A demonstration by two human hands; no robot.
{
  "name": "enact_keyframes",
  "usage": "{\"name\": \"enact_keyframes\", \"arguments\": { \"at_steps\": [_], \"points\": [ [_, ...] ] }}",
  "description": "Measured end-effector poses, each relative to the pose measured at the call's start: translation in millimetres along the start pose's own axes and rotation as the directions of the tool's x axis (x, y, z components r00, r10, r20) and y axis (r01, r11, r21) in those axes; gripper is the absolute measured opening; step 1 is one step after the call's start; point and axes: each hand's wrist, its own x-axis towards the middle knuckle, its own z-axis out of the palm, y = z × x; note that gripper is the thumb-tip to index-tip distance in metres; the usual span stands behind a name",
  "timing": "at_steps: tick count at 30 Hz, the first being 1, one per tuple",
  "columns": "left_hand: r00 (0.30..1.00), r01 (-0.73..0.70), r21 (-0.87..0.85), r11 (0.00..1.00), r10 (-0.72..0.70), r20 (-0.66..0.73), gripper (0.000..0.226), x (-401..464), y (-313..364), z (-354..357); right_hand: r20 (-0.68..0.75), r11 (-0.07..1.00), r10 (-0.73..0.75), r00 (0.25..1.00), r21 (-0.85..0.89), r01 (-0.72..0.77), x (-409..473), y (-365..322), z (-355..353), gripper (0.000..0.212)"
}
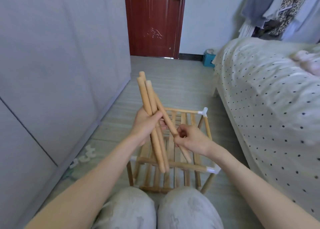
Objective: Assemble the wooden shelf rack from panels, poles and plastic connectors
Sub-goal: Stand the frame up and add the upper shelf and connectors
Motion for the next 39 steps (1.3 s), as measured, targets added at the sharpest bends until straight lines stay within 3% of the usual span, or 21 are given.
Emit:
{"name": "enact_keyframes", "arguments": {
  "at_steps": [3,7,10,17,23,29,32,37,39],
  "points": [
    [0.999,0.008,0.075,0.997,-0.011,0.042,0.018,4,10,15,-0.138,0.994,0.043,0.989,0.104,-0.028,-13,26,-12,0.007],
    [1.0,-0.003,-0.021,1.0,0.003,0.013,0.015,3,10,30,-0.361,0.953,0.099,0.927,0.304,0.017,-28,56,-25,0.018],
    [0.999,0.023,-0.064,0.998,-0.02,0.041,0.016,-7,-2,38,-0.451,0.933,0.132,0.883,0.356,0.043,-40,78,-31,0.009],
    [0.993,-0.103,-0.037,0.994,0.101,-0.062,0.014,-13,-9,30,-0.558,0.972,0.197,0.806,0.22,-0.084,-60,130,-30,0.009],
    [0.992,-0.112,-0.012,0.994,0.112,-0.055,0.018,-12,-13,24,-0.56,0.977,0.212,0.801,0.128,-0.17,-61,151,-24,0.011],
    [0.995,-0.086,-0.017,0.996,0.085,-0.052,0.025,-12,-16,21,-0.487,0.984,0.139,0.862,-0.031,-0.176,-61,150,-19,0.012],
    [0.996,-0.076,-0.032,0.997,0.074,-0.052,0.026,-13,-16,20,-0.474,0.985,0.143,0.869,-0.02,-0.172,-62,152,-15,0.012],
    [0.997,-0.059,-0.025,0.998,0.058,-0.045,0.026,-14,-16,21,-0.327,0.975,0.213,0.921,0.007,-0.223,-52,157,-22,0.003],
    [0.998,-0.054,-0.03,0.998,0.053,-0.041,0.024,-14,-16,22,-0.341,0.976,0.208,0.917,0.016,-0.216,-53,161,-22,0.004]
  ]
}}
